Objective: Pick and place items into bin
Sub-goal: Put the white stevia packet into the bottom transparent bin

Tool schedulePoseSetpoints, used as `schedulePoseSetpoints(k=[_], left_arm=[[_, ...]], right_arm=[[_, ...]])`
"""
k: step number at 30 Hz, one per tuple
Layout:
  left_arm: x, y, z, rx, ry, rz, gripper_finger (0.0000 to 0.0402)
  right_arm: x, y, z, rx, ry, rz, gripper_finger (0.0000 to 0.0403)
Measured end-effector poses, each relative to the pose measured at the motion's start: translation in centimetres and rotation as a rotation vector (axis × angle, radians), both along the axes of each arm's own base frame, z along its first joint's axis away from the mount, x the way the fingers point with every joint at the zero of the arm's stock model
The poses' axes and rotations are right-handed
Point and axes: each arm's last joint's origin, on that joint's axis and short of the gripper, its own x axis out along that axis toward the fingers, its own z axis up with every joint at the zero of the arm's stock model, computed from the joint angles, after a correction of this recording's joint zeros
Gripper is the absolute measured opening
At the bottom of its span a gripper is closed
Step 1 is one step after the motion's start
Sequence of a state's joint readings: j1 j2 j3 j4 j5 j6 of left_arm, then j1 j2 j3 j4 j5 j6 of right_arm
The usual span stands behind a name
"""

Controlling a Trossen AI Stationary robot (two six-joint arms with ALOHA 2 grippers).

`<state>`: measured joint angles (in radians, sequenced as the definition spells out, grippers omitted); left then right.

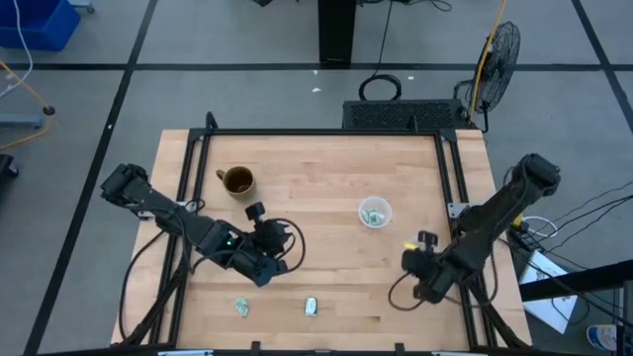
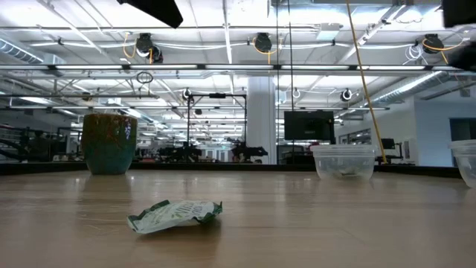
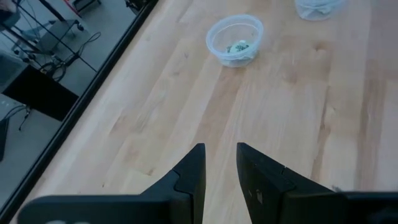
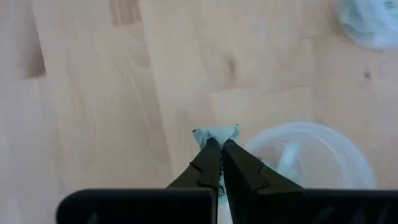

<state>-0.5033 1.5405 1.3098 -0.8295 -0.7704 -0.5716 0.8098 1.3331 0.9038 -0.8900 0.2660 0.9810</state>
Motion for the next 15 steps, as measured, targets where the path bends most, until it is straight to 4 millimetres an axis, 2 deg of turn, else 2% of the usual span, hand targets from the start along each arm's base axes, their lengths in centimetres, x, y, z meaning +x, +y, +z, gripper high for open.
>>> schedulePoseSetpoints(k=[4,7,11,15], left_arm=[[0.1,0.2,0.0,0.0,-0.002,0.007,0.0097],[0.3,0.2,0.1,0.004,-0.007,-0.003,0.0097],[0.3,0.2,0.1,0.005,-0.007,-0.005,0.0097],[0.3,0.2,0.1,0.005,-0.007,-0.005,0.0097]], right_arm=[[-1.2,-1.5,1.5,-0.046,-0.024,-0.011,0.0002],[-1.9,-2.4,2.0,-0.096,-0.007,-0.025,0.0002],[-2.5,-2.9,1.8,-0.126,0.078,-0.061,0.0001],[-2.8,-3.1,0.4,-0.116,0.153,-0.064,0.0001]])
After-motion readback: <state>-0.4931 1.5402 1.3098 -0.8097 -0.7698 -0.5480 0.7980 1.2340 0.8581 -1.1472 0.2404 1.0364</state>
